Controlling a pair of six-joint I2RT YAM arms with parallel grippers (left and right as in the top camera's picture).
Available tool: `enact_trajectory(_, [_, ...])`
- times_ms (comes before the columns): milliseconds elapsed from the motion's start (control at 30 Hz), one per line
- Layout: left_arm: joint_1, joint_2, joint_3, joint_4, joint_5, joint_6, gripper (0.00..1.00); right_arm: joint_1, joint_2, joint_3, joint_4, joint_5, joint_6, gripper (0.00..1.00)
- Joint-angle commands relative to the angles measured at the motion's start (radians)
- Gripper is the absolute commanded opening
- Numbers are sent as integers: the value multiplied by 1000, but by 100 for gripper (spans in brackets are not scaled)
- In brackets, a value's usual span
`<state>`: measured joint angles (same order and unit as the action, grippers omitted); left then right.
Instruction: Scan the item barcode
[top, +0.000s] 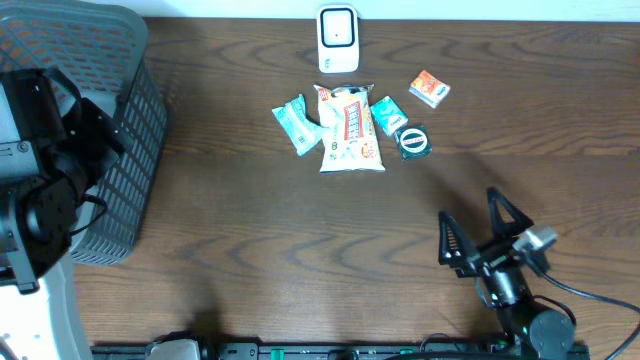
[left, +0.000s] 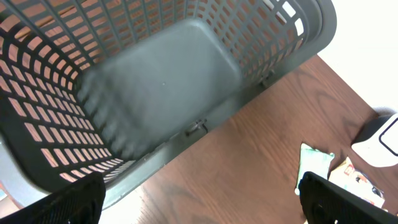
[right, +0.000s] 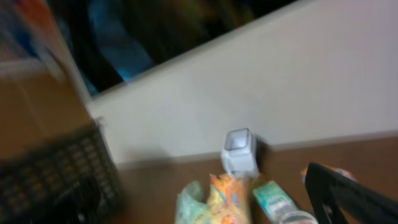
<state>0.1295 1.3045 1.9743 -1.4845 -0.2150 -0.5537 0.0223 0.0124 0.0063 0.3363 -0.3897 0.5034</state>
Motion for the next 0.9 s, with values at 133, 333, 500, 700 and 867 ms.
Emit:
enact_trajectory(133, [6, 2, 7, -3, -3, -9, 98, 5, -5, 3, 465, 236, 243, 99])
enact_trajectory(333, [6, 2, 7, -3, -3, -9, 98, 5, 76, 171, 525, 303, 172, 99])
enact_trajectory(500, [6, 2, 7, -3, -3, -9, 98, 5, 307, 401, 418, 108, -97, 99])
enact_trajectory(700, [6, 2, 7, -3, -3, -9, 98, 5, 656, 727, 87, -95, -261, 99])
enact_trajectory(867, [6, 2, 7, -3, -3, -9, 98, 8, 938, 1012, -290, -174, -393, 99])
